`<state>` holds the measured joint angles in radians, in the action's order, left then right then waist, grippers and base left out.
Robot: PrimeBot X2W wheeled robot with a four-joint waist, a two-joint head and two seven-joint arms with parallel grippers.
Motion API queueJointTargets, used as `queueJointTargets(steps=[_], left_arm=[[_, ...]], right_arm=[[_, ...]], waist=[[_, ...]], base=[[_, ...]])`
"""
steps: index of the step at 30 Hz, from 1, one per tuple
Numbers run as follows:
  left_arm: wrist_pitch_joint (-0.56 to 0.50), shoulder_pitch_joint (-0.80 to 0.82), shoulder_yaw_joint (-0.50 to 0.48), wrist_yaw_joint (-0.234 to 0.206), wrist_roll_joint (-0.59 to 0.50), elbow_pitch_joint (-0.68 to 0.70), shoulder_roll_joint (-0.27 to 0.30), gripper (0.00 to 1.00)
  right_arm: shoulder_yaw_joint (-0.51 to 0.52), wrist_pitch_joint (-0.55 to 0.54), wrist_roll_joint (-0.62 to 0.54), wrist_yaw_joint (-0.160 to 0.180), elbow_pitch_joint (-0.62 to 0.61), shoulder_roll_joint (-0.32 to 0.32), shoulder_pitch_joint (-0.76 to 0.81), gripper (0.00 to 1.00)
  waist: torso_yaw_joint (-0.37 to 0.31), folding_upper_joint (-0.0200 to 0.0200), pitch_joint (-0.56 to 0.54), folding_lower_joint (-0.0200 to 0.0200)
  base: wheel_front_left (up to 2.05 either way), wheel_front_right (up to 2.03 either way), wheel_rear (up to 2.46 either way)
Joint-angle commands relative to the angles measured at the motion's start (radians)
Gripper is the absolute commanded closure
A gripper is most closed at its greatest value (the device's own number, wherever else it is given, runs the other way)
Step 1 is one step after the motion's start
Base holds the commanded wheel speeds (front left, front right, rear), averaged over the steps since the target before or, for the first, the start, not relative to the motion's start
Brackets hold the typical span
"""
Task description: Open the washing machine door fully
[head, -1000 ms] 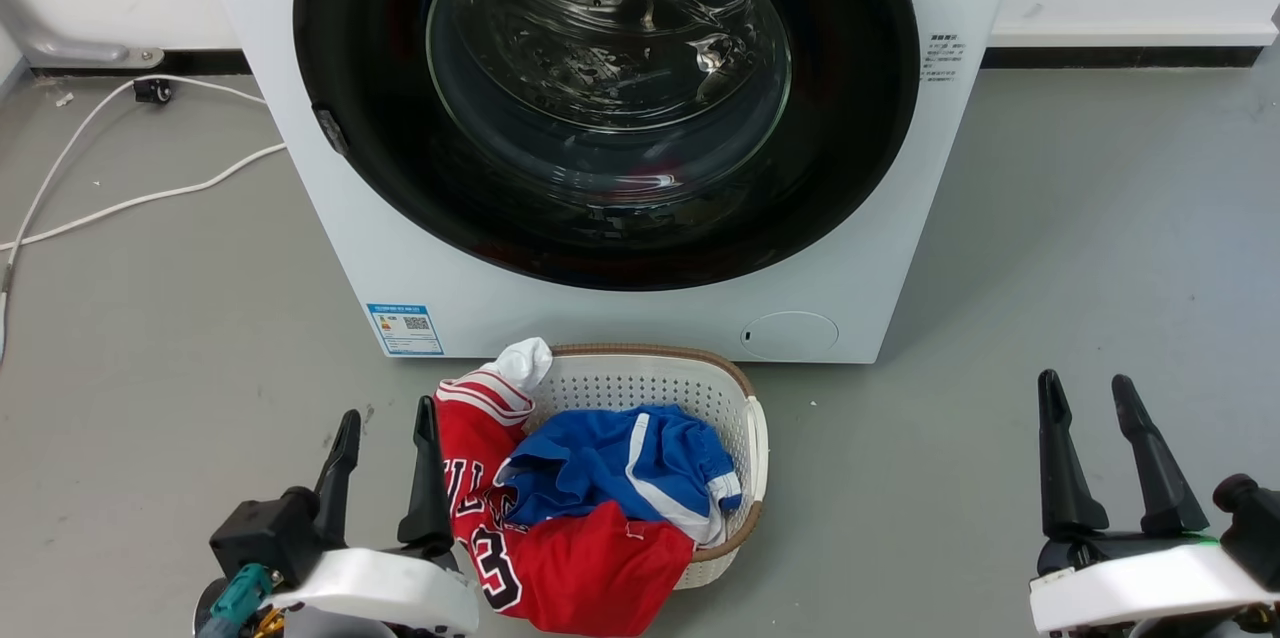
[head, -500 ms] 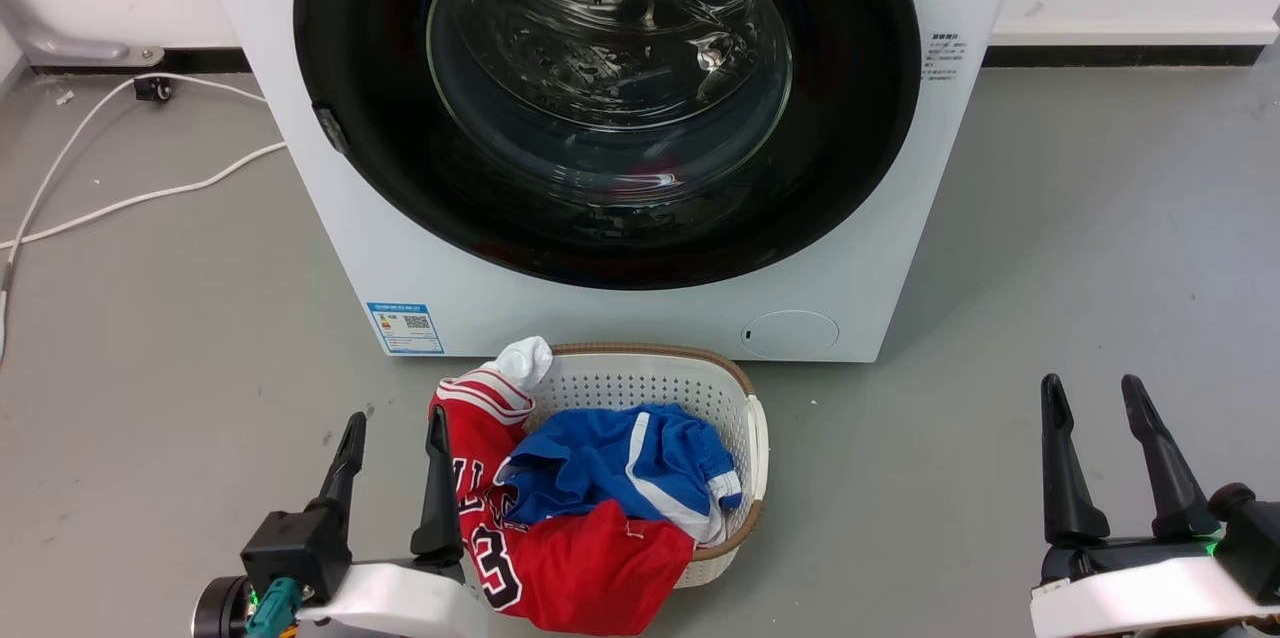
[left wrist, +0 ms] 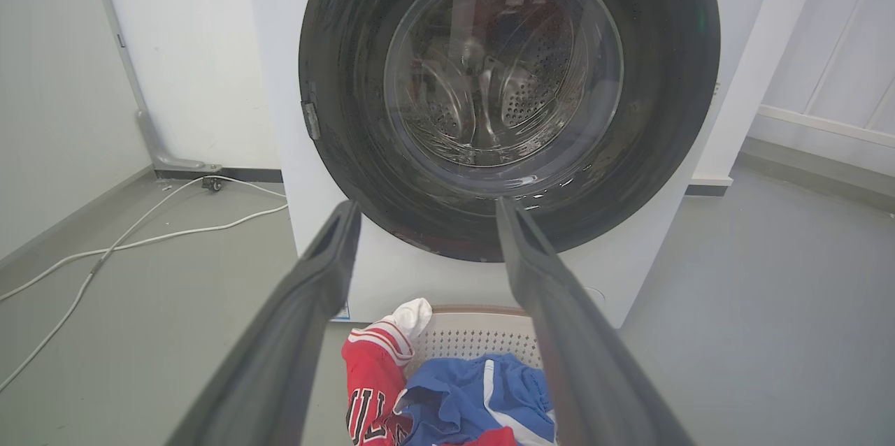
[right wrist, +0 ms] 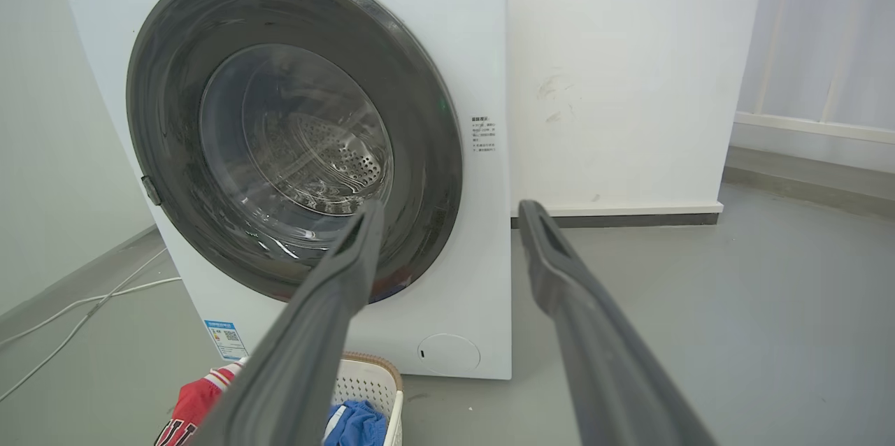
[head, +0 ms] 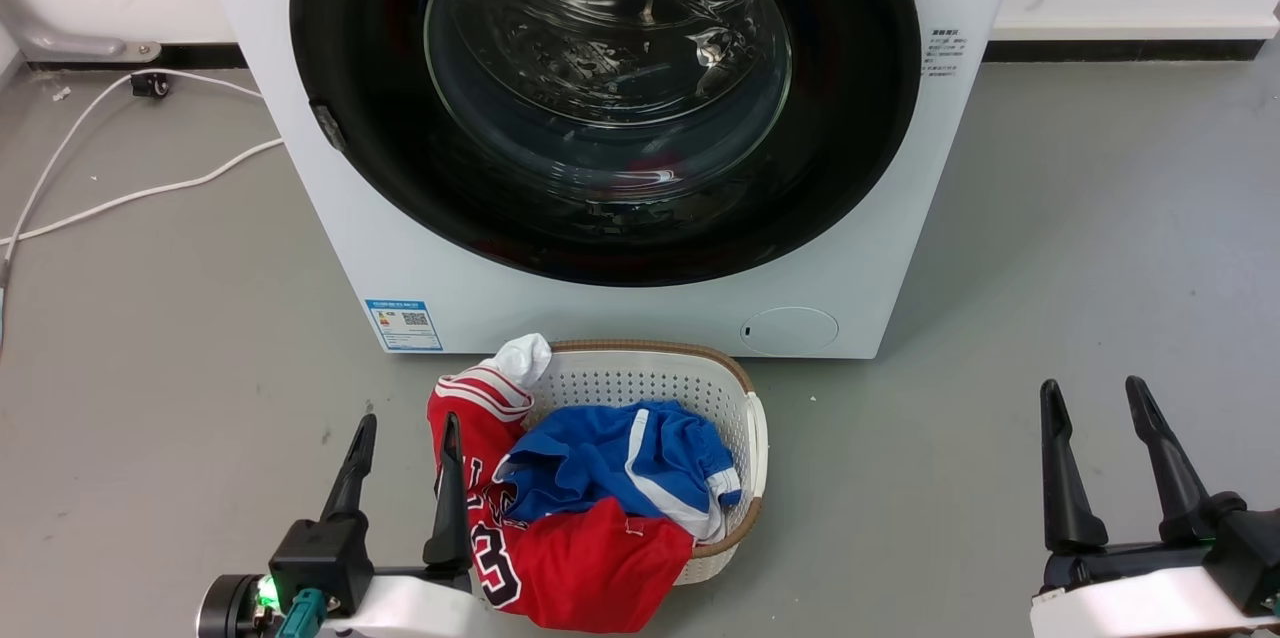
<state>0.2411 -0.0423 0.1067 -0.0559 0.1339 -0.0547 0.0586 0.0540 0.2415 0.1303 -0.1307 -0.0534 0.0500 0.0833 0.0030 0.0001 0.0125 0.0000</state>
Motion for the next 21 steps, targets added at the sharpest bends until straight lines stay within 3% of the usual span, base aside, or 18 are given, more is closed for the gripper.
queueJointTargets(steps=[1, 12, 21], left_arm=[[0.007, -0.011, -0.001, 0.000, -0.015, 0.001, 0.000, 0.00], [0.027, -0.020, -0.007, -0.006, -0.079, -0.019, -0.006, 0.00], [0.025, -0.022, -0.013, -0.005, -0.064, -0.030, -0.008, 0.00]], right_arm=[[0.000, 0.006, -0.015, 0.000, -0.006, 0.001, 0.007, 0.00], [-0.001, 0.025, -0.068, 0.000, -0.007, 0.000, 0.022, 0.00], [-0.005, 0.024, -0.028, 0.000, 0.010, 0.000, 0.023, 0.00]], waist=[[0.000, -0.0001, 0.000, 0.0000], [0.002, -0.0001, -0.004, 0.0000], [0.003, -0.0001, -0.008, 0.0000]], base=[[0.00, 0.00, 0.00], [0.00, 0.00, 0.00], [0.00, 0.00, 0.00]])
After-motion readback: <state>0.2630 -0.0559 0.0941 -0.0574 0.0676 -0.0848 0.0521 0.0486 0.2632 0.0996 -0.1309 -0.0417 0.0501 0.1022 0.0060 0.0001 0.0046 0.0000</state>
